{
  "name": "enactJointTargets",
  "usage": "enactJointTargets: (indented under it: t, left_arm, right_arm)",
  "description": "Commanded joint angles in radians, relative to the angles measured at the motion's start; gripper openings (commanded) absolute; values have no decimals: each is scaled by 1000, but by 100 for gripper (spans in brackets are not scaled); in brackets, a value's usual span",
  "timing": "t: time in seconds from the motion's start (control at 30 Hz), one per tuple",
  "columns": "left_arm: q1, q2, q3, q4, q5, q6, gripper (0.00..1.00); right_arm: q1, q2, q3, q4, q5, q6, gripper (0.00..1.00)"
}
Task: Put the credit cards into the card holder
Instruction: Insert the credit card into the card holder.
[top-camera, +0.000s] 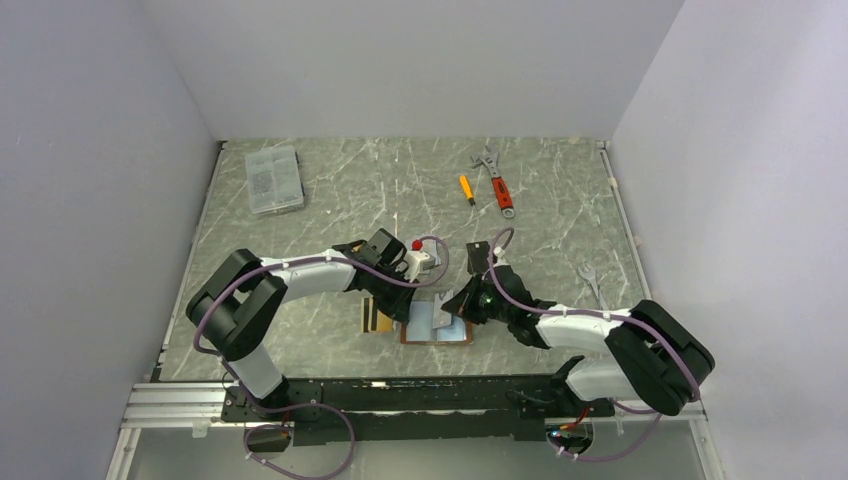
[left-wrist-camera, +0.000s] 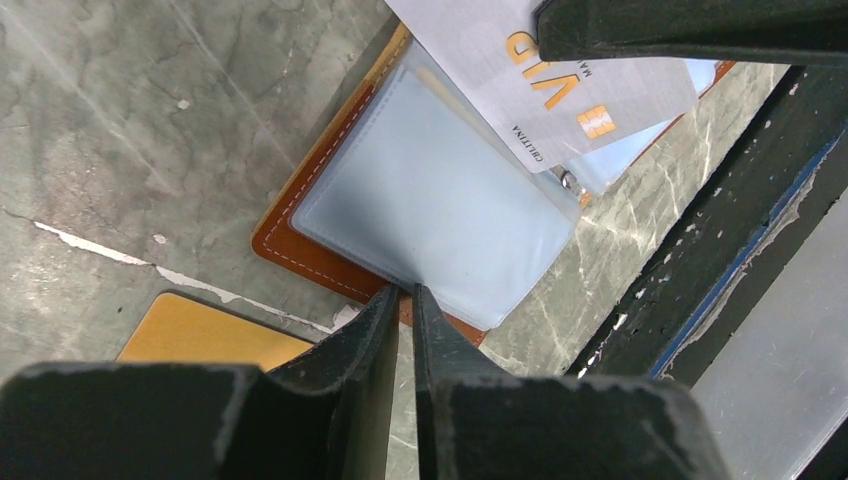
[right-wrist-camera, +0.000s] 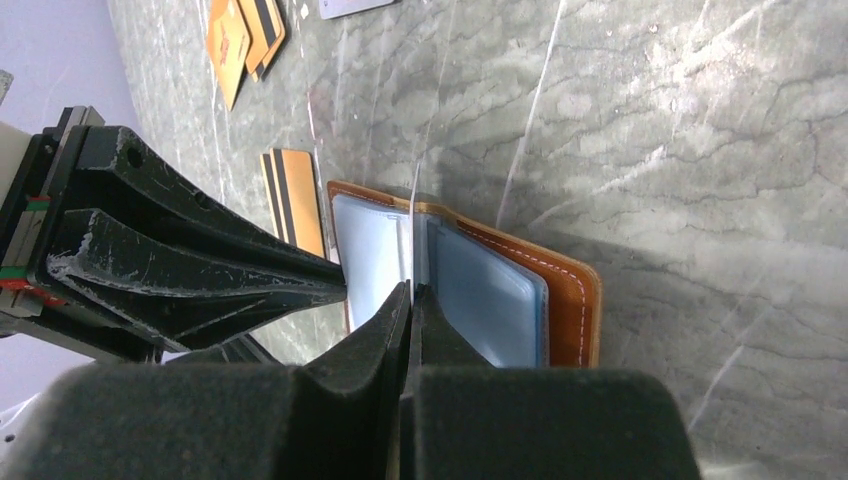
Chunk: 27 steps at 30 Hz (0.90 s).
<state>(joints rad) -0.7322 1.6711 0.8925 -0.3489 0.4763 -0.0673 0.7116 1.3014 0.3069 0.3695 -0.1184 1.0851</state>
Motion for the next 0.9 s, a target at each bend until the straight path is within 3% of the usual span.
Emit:
enactJointTargets:
  t: [0.0,0.33,0.7,0.87]
  left_arm:
    - [-22,1,12,-5,-7,-1,16]
    - [-22,-13,9,-5,-10,-14,15]
    - [-22,-20,11,-9,-8,-15,15]
    - [-22,-13,17,-12,-8,-17,14]
  right_arm:
    - [8,-36,-21,83,-26,14,0]
    - [9,-70,-65,159,-32,26,0]
    - [13,-80,-67,63,16,9,0]
    - [13,-72,-90,100,10,21,0]
